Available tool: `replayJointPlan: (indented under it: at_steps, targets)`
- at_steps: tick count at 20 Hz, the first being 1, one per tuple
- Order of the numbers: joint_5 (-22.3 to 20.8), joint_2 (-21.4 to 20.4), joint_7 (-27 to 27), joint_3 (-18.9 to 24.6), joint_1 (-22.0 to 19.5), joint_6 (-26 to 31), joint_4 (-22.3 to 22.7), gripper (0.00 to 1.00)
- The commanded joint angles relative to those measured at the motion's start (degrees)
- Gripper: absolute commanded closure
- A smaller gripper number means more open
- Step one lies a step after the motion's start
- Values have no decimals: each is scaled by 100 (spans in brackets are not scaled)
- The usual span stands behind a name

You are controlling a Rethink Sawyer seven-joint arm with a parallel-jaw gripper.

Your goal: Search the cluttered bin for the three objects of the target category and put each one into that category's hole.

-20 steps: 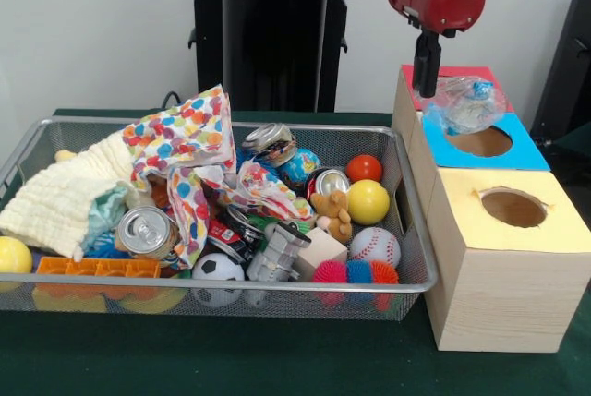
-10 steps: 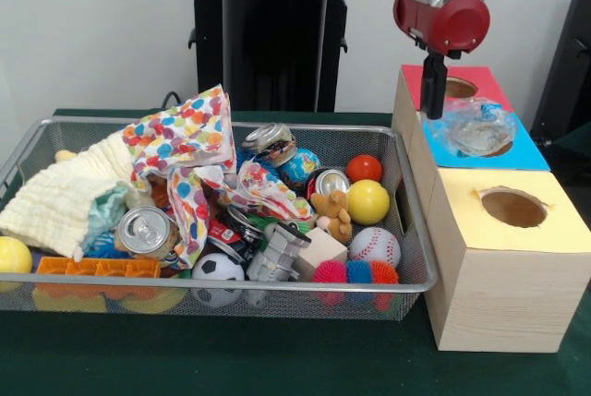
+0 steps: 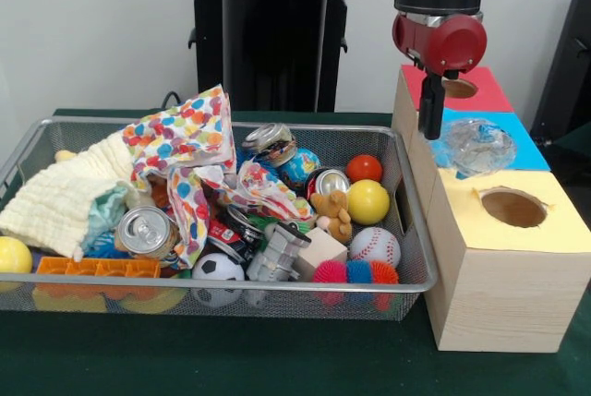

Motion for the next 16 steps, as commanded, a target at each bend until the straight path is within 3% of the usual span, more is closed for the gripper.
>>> replayJointPlan:
  at_steps: [1,8,16]
  targets:
    - [115,150,1112,583,-109,-8,426,100]
    - [28,-49,1193,406,17,271,581,100]
    - [12,-330,1026,424,-24,156,1038,100]
